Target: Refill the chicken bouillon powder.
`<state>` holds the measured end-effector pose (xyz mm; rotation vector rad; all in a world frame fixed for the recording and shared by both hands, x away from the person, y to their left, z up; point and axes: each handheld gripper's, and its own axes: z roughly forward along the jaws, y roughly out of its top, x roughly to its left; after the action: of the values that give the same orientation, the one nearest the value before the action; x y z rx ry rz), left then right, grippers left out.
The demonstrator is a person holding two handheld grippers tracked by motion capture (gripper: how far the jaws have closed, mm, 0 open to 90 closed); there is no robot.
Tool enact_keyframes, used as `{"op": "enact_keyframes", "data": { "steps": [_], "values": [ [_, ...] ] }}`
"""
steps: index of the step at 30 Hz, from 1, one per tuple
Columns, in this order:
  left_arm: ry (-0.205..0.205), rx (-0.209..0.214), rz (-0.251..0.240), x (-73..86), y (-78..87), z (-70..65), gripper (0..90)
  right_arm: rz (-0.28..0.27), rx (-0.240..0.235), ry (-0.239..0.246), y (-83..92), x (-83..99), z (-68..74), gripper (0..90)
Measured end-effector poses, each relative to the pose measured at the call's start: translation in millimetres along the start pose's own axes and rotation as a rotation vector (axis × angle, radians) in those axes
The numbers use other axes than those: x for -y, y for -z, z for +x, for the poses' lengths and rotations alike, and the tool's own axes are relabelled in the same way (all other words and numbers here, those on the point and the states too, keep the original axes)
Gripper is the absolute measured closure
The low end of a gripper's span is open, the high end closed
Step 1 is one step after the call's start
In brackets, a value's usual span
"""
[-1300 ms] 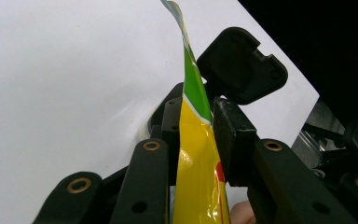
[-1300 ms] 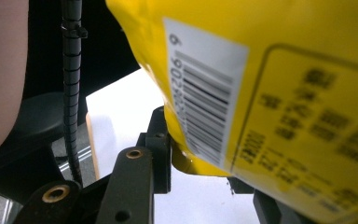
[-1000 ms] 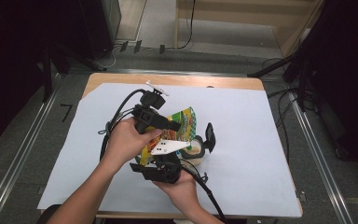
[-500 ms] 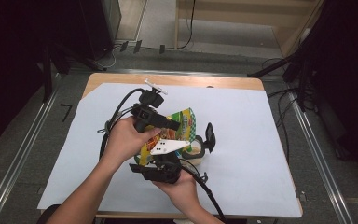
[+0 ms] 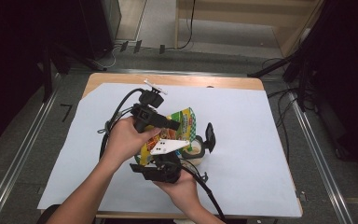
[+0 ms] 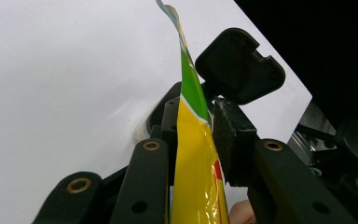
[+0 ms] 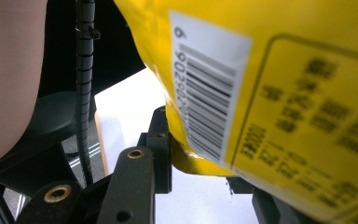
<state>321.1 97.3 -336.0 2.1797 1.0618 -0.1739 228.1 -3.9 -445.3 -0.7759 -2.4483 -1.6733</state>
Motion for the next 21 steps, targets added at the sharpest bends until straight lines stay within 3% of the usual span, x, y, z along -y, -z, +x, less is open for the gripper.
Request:
{"op": "enact_keyframes", "data": {
  "steps": [21],
  "values": [
    [0.013,0.014,0.005,-1.7,-0.3,5.0,75.1,0.006,-0.001,0.000,0.3,-1.7,1.6,68.7]
  ]
}}
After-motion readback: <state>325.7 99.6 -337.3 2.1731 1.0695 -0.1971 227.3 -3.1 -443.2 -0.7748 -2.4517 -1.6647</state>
